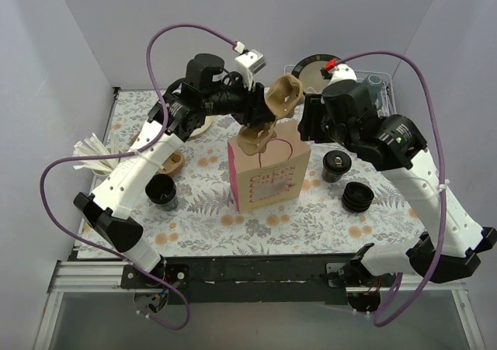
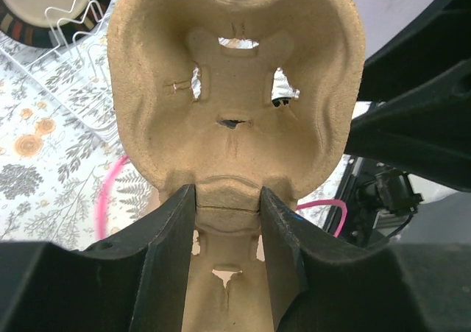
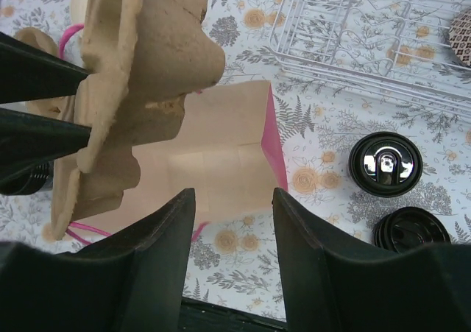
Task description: Pack the takeout coffee
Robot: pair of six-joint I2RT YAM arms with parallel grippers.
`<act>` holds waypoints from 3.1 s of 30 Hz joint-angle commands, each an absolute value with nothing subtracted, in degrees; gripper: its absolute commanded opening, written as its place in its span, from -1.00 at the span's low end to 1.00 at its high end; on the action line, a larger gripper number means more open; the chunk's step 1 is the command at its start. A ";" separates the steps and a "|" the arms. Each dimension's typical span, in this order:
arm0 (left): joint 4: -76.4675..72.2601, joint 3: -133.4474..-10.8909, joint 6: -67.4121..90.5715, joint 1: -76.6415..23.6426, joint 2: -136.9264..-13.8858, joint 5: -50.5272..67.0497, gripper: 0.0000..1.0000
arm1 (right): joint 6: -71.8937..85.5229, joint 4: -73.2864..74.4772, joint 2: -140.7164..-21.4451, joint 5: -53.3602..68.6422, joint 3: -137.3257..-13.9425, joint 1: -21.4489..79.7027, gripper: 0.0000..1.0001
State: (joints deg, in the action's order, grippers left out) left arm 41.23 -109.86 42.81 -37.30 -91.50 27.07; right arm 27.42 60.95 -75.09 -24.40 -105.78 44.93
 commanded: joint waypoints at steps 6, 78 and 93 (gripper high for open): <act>43.15 -106.00 36.31 -39.02 -86.75 20.48 -1.00 | 24.61 51.43 -74.45 -18.57 -98.19 39.21 0.09; 52.11 -97.11 40.78 -48.16 -90.35 3.26 -1.00 | 22.59 42.89 -68.91 -4.92 -81.48 33.31 -0.94; 58.27 -102.22 45.62 -53.52 -99.49 -2.28 -1.00 | 22.15 42.98 -67.06 -2.81 -79.01 33.31 -0.96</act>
State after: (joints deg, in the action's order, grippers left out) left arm 55.33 -100.18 44.07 -52.51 -98.70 0.58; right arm 22.46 44.82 -68.97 -4.29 -79.44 33.39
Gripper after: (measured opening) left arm 0.366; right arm 0.031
